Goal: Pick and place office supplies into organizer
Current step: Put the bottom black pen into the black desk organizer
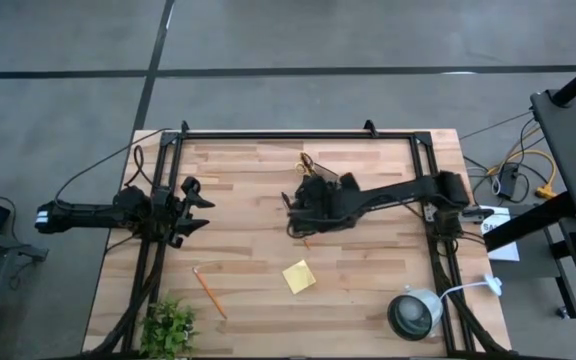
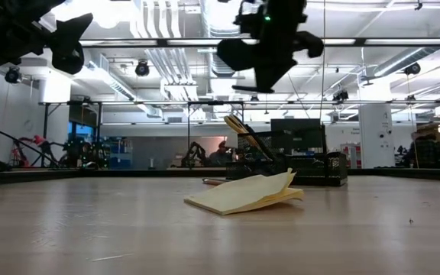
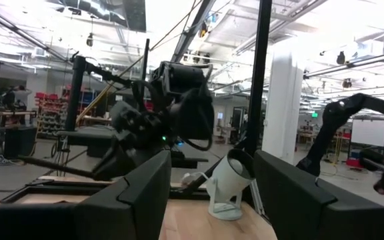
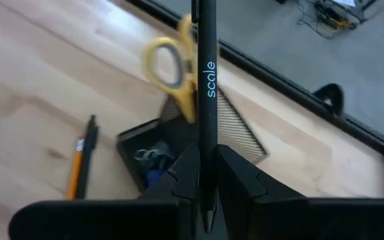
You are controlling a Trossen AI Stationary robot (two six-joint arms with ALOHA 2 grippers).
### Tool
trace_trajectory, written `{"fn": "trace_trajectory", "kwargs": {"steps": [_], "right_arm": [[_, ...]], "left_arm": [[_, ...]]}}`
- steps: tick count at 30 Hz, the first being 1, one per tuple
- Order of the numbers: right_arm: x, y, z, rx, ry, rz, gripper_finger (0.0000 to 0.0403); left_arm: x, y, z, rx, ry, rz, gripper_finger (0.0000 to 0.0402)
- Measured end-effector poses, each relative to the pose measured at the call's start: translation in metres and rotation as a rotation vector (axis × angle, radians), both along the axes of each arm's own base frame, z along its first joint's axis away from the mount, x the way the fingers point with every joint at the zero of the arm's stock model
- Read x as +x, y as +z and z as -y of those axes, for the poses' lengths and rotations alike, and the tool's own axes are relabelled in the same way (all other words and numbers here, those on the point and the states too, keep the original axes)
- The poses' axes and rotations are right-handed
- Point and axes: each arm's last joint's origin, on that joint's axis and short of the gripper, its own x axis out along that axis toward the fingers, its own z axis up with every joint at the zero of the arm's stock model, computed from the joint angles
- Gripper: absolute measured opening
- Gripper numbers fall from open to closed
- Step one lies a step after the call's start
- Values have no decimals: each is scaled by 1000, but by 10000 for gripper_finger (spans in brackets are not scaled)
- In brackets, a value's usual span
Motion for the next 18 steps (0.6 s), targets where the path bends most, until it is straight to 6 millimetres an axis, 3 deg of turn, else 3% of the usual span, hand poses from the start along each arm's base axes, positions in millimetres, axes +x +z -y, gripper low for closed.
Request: {"fn": "trace_trajectory", "kwargs": {"steps": [5, 10, 18], "right_arm": [[-29, 4, 9, 45, -55, 57, 29], [-49, 3, 26, 139, 25, 166, 29], [-85, -11, 75, 248, 104, 388, 29]], "left_arm": [[0, 0, 0, 0, 0, -1, 201], [0, 0, 0, 0, 1, 0, 201], [0, 0, 0, 0, 0, 0, 201]]}}
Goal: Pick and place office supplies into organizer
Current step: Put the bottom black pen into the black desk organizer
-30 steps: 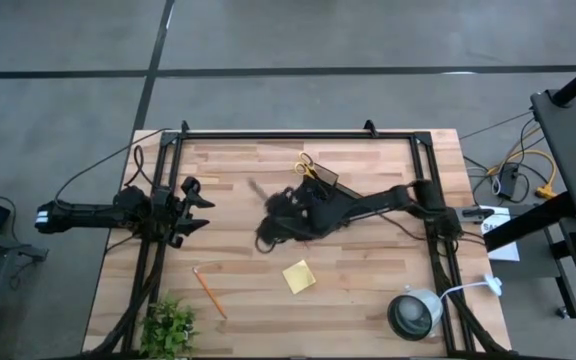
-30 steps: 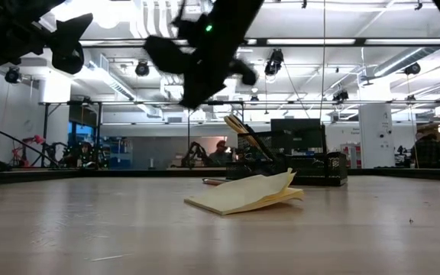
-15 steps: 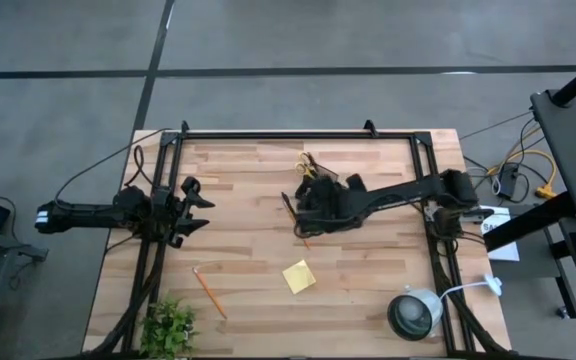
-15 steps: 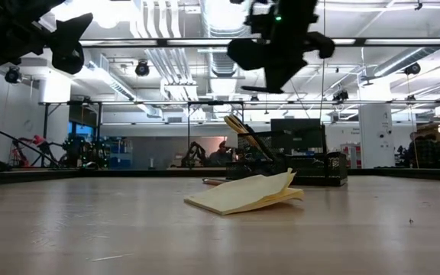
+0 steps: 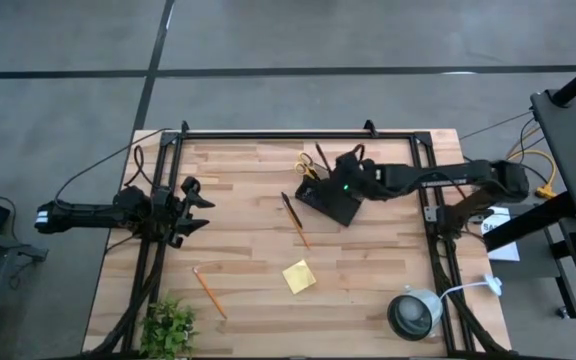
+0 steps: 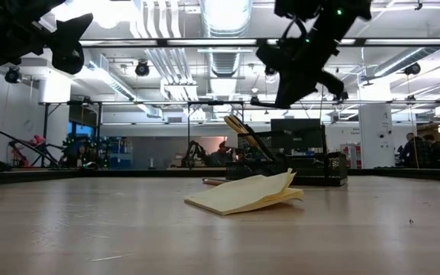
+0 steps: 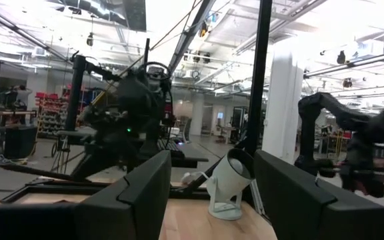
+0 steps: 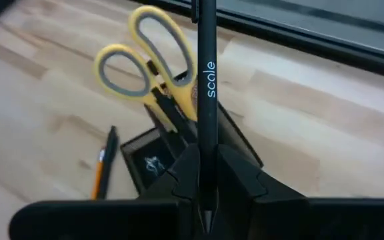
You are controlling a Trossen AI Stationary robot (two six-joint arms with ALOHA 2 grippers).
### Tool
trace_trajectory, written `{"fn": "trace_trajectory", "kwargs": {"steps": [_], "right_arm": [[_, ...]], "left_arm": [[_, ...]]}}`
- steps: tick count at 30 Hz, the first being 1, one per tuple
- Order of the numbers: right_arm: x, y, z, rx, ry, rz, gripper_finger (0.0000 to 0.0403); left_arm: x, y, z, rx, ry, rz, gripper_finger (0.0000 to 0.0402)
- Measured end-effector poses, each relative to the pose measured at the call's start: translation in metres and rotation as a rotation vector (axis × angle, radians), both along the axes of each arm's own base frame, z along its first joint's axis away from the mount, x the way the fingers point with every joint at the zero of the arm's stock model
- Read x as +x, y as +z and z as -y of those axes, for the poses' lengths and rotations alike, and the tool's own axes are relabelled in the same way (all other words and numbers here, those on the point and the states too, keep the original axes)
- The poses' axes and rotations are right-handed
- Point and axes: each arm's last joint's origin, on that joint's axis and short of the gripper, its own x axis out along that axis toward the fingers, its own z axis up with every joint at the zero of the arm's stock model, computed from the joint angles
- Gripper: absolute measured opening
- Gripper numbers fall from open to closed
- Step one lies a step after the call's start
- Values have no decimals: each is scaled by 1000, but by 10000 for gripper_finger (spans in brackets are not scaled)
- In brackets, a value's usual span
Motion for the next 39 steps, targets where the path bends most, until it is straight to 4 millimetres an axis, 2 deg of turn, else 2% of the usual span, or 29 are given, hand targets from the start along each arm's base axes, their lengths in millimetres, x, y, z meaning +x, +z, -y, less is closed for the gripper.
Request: {"fn": "trace_trajectory", "kwargs": {"steps": [6, 11, 16, 27, 34, 39], "right_arm": [[-6, -10, 32, 89, 127, 150, 29], [-5, -19, 42, 60, 149, 114, 29], [2, -25, 46, 36, 177, 71, 29], [14, -57, 49, 69, 188, -35, 29], [17, -54, 50, 76, 184, -61, 31], [12, -47, 49, 88, 180, -190, 73]], "left_arm": [[0, 0, 0, 0, 0, 0, 201], [0, 0, 0, 0, 0, -1, 201], [0, 0, 0, 0, 0, 0, 201], [0, 0, 0, 0, 0, 0, 201], [0, 0, 0, 0, 0, 0, 201], [0, 0, 0, 0, 0, 0, 201]]}}
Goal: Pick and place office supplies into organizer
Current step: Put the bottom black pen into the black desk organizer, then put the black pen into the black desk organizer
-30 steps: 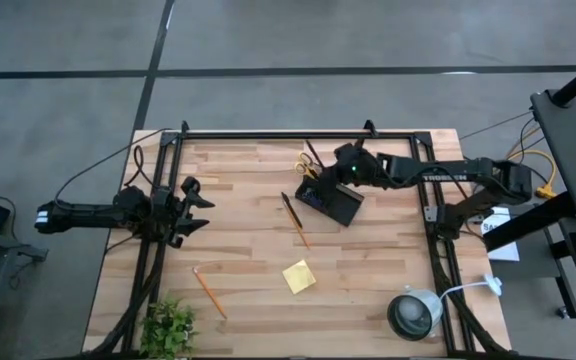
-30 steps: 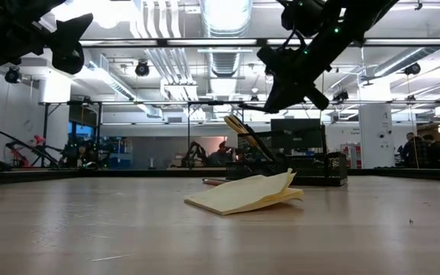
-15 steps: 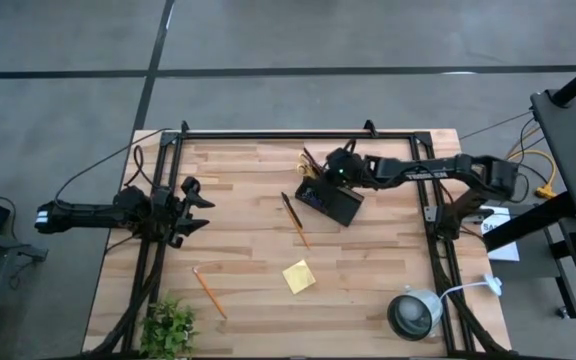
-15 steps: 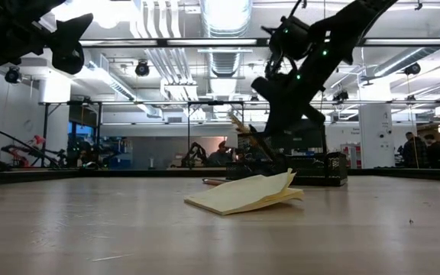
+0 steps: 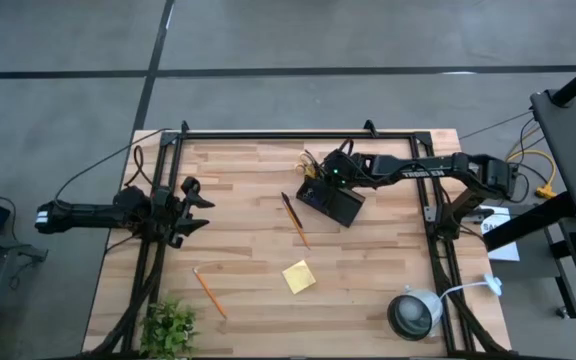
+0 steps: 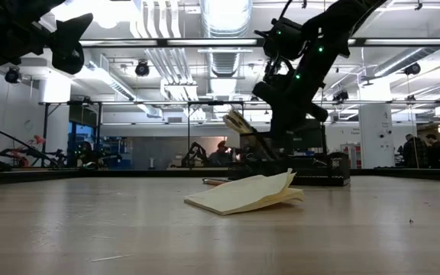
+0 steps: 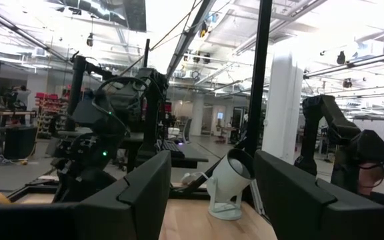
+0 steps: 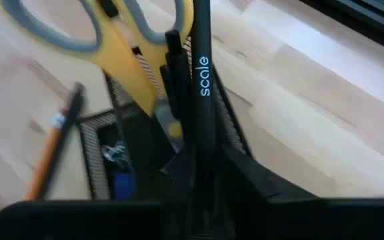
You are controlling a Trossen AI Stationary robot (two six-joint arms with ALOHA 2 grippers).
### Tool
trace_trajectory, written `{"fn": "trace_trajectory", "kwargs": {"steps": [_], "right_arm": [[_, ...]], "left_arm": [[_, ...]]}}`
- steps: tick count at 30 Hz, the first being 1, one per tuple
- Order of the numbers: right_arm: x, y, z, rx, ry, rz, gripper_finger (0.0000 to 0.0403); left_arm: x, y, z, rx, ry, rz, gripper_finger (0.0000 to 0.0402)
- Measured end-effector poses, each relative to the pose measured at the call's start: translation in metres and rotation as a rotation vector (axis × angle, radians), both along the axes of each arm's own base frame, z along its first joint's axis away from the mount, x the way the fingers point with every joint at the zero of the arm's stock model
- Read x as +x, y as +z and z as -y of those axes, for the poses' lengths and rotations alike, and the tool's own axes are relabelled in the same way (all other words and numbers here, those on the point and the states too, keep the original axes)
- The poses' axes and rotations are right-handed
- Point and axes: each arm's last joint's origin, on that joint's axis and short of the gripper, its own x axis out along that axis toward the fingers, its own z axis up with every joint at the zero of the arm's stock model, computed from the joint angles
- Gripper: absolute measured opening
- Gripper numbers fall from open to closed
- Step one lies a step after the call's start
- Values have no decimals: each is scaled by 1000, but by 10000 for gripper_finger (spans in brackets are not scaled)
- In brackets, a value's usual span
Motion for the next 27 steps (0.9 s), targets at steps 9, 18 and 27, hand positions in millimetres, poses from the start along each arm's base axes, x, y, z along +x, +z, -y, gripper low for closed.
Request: {"fn": "trace_trajectory", "kwargs": {"steps": [9, 18, 27], "right_arm": [[3, 13, 1, -4, 40, -45, 155], [4, 36, 1, -5, 77, -122, 164], [28, 63, -11, 75, 227, 0, 156]], "left_arm": [[0, 0, 0, 0, 0, 0, 201], [0, 0, 0, 0, 0, 0, 201], [0, 0, 0, 0, 0, 0, 201]]}}
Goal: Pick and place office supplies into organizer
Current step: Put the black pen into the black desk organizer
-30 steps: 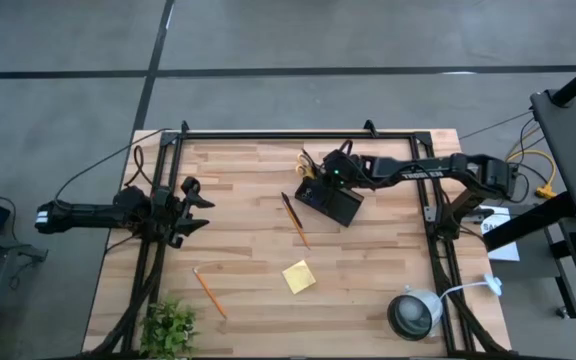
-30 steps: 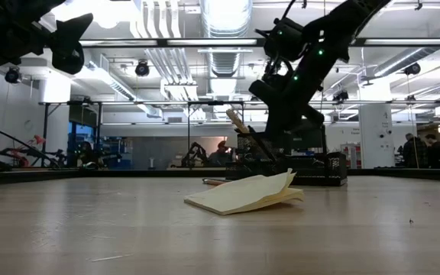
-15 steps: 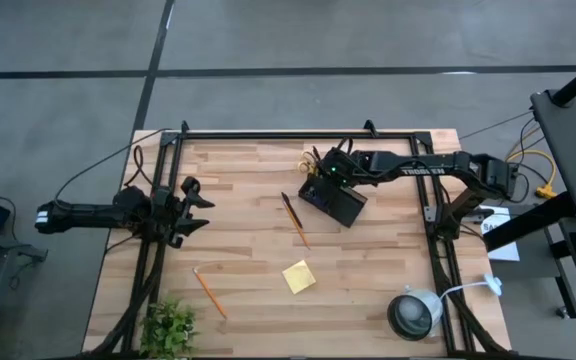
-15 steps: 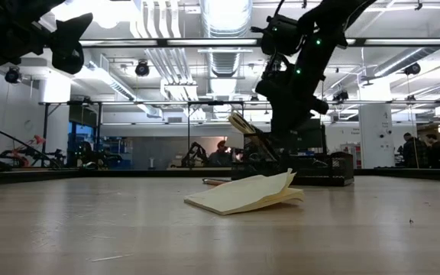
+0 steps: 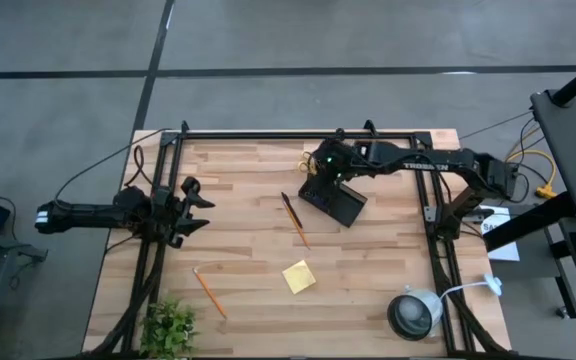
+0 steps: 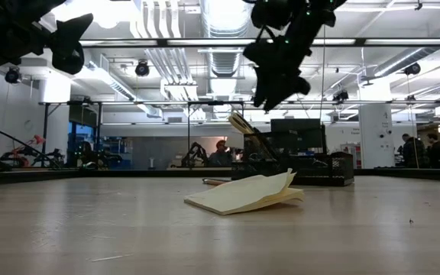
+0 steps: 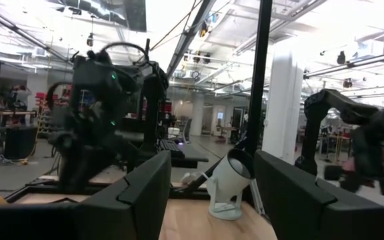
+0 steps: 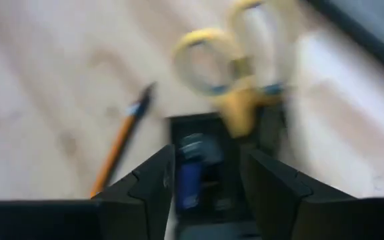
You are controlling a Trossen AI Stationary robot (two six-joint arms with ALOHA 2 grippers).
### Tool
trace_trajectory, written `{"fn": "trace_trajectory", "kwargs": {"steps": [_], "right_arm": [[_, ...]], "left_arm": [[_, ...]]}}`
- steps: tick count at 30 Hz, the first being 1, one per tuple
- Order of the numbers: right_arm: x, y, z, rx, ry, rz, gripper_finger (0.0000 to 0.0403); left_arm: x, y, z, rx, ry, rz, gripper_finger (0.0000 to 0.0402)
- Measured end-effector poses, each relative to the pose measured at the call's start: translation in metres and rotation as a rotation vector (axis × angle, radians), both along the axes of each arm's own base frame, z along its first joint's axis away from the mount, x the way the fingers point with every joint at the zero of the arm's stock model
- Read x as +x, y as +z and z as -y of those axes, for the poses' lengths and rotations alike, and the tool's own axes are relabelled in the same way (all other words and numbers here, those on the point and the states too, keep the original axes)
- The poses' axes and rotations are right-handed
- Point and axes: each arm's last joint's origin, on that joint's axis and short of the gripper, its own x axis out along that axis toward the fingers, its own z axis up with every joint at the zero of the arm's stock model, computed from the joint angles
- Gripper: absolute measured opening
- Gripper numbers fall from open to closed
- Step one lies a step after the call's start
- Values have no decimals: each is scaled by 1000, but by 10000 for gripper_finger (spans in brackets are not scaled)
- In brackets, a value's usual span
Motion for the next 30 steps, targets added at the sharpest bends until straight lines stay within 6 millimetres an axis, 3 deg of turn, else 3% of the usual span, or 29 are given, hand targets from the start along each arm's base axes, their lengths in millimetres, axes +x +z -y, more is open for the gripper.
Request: {"fn": "trace_trajectory", "kwargs": {"steps": [7, 14, 22, 30], "right_arm": [[38, -47, -48, 112, 131, -106, 157], [80, -86, -76, 200, -63, -150, 152], [112, -95, -72, 150, -213, -314, 139], [134, -82, -55, 159, -234, -346, 141]], "left_arm": [[0, 0, 0, 0, 0, 0, 201], [0, 0, 0, 0, 0, 0, 201], [0, 0, 0, 0, 0, 0, 201], [0, 0, 0, 0, 0, -1, 201]]}}
